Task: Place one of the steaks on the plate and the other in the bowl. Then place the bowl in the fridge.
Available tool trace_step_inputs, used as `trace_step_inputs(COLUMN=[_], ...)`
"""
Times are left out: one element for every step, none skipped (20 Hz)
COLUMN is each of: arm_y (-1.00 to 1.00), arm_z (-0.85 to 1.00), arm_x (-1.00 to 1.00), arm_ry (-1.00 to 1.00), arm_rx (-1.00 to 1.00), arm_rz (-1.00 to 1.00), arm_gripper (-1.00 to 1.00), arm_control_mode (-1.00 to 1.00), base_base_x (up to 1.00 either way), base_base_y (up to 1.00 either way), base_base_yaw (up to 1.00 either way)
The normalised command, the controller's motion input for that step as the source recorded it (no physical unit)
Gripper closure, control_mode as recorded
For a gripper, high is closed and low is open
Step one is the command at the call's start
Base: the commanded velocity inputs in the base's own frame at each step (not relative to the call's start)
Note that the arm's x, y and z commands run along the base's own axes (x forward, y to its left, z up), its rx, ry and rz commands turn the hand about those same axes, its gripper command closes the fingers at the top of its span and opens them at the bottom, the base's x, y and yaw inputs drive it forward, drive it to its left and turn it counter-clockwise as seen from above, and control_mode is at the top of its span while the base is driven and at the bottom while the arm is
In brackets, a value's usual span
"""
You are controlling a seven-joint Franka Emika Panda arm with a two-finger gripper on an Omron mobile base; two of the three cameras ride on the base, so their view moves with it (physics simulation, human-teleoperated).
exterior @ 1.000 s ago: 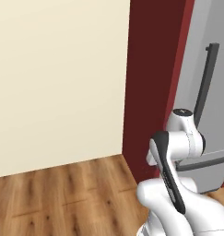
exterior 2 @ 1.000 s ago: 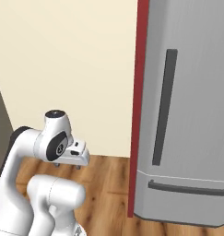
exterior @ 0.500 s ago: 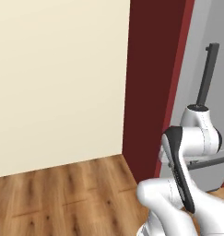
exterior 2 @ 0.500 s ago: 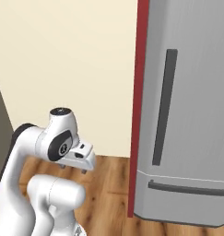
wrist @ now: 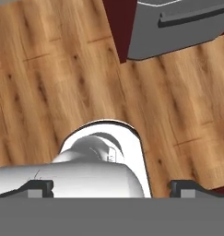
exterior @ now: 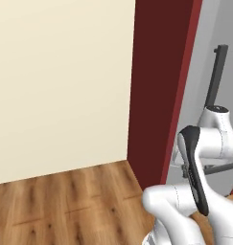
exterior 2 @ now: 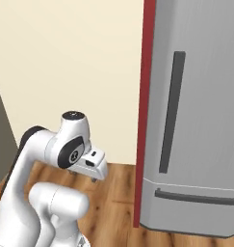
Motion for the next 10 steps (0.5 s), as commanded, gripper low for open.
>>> trace_step_inputs(arm_y=[0.79, 0.44, 0.0, 0.0, 0.0, 0.0, 0.0, 0.0, 0.0, 0.0], arm_z=[0.0, 0.0, 0.0, 0.0, 0.0, 0.0, 0.0, 0.0, 0.0, 0.0], arm_x=[-0.13, -0.09, 0.0, 0.0, 0.0, 0.0, 0.0, 0.0, 0.0, 0.0], arm_ry=[0.01, 0.04, 0.0, 0.0, 0.0, 0.0, 0.0, 0.0, 0.0, 0.0], arm_rx=[-0.06, -0.02, 0.0, 0.0, 0.0, 0.0, 0.0, 0.0, 0.0, 0.0], arm_rz=[0.0, 0.05, 0.0, 0.0, 0.0, 0.0, 0.0, 0.0, 0.0, 0.0], arm_gripper=[-1.0, -1.0, -1.0, -1.0, -1.0, -1.0, -1.0, -1.0, -1.0, -1.0], arm_control_mode=[-1.0, -1.0, -1.0, 1.0, 1.0, 1.0, 1.0, 1.0, 1.0, 1.0], base_base_x=[0.0, 0.0, 0.0, -0.11, -0.09, 0.0, 0.15, 0.39, 0.29, 0.05], base_base_y=[0.0, 0.0, 0.0, 0.0, 0.12, 0.06, 0.14, 0.44, 0.62, 0.5], base_base_yaw=[0.0, 0.0, 0.0, 0.0, -0.41, -0.5, -0.51, -0.53, -0.6, -0.58])
